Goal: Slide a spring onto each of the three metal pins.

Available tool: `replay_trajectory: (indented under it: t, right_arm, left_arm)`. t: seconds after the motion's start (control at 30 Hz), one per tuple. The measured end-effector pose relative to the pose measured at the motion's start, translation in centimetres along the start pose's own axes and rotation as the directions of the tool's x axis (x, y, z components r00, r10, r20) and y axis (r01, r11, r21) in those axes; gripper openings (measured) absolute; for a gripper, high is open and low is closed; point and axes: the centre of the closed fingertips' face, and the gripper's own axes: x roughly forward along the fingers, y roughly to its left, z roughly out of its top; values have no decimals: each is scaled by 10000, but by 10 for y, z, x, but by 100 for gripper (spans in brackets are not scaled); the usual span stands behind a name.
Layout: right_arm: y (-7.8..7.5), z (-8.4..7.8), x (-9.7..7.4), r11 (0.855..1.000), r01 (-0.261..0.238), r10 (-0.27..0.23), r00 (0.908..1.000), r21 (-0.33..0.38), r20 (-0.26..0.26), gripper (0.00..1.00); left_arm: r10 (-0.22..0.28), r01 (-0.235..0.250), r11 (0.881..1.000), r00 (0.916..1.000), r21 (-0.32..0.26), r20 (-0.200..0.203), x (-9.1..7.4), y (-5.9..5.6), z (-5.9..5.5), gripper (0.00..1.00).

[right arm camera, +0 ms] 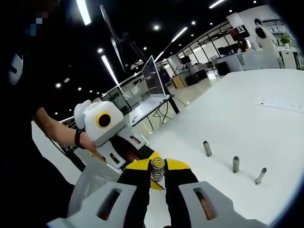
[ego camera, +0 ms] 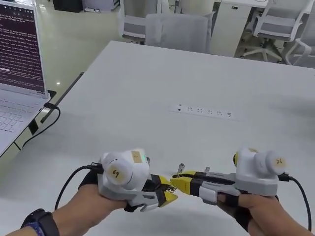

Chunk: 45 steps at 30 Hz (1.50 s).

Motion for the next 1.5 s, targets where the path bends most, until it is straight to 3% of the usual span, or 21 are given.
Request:
replay_trajectory:
  t: [0.3, 0.57, 0.77, 0.93, 1.1, 1.23, 1.4, 1.5]
  right_arm:
    - [0, 2, 0, 9998, -32, 32, 10000, -189, -35, 8]
    - [3, -2, 0, 9987, -107, 88, 9992, -506, -378, 9]
    - [2, -6, -4, 9958, -150, 67, 9958, -898, -918, 11]
    - [2, -9, -9, 9882, -294, 51, 9872, -1504, -1597, 13]
    - [1, -12, -15, 9705, -688, 84, 9675, -2310, -2528, 14]
    - [4, -8, -19, 9567, -947, 96, 9553, -2754, -2953, 14]
    - [4, -4, -29, 9301, -1339, -4, 9309, -3421, -3653, 15]
    - [5, -2, -33, 9200, -1516, -8, 9214, -3614, -3885, 15]
  left_arm:
    - [40, -32, 9993, 9998, -385, 215, 0, 2, 5, 4]
    - [-56, 57, 9999, 9999, -90, 110, 0, 2, 3, 3]
    - [-58, 57, 10000, 9998, 73, 174, 0, 0, 3, 2]
    - [-104, 104, 9999, 9993, 2, 353, 2, -3, 7, 2]
    - [-112, 115, 9999, 9984, -45, 547, 2, -4, 13, 2]
    - [-111, 116, 9999, 9973, -57, 730, 3, -5, 18, 2]
    - [-155, 166, 9998, 9950, -106, 988, 8, -8, 26, 2]
    - [-220, 229, 9997, 9932, -70, 1140, 11, -11, 33, 2]
